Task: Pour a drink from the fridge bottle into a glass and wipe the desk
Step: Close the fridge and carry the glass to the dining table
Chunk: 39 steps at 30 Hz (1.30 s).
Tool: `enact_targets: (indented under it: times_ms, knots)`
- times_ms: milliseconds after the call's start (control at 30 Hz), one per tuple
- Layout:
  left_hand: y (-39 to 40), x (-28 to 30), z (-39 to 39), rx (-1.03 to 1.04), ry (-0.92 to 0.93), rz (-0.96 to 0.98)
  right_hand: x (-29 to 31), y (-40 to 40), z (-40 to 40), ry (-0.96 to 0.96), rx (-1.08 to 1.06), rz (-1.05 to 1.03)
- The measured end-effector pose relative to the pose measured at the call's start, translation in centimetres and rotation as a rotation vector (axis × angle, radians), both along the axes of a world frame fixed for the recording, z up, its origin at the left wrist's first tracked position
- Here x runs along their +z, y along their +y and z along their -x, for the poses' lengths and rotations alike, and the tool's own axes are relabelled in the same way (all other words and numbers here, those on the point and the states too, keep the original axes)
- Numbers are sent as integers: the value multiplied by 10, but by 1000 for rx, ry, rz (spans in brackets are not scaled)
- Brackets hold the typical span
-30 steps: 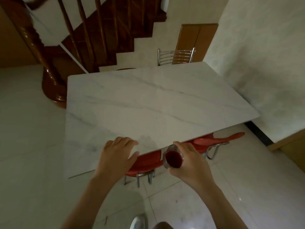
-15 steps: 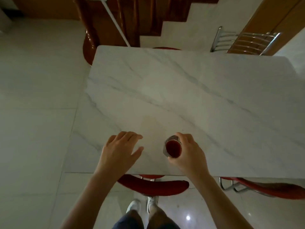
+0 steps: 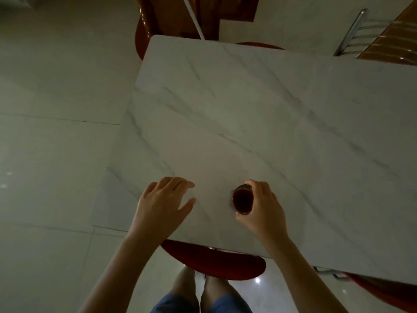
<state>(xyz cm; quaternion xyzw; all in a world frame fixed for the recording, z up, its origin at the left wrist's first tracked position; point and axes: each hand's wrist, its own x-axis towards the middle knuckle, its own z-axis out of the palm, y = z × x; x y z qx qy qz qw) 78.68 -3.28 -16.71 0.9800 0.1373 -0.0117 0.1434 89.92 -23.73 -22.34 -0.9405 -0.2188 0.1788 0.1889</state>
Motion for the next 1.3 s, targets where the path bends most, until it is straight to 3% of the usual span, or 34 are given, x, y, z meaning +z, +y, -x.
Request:
enact_targets:
  times_ms: [433, 633, 767, 1000, 1300]
  knots:
    - [2, -2, 10, -5, -40, 8, -3, 3, 0, 7, -5, 28]
    - [12, 4, 22, -23, -99, 4, 7, 5, 1, 125, 46, 155]
    - [23, 22, 33, -2, -136, -11, 29, 18, 10, -21, 76, 92]
    - [40, 56, 71, 173, -202, -81, 78, 51, 31, -114, 200, -57]
    - [6, 84, 143, 545, -251, -173, 144, 85, 64, -175, 632, -153]
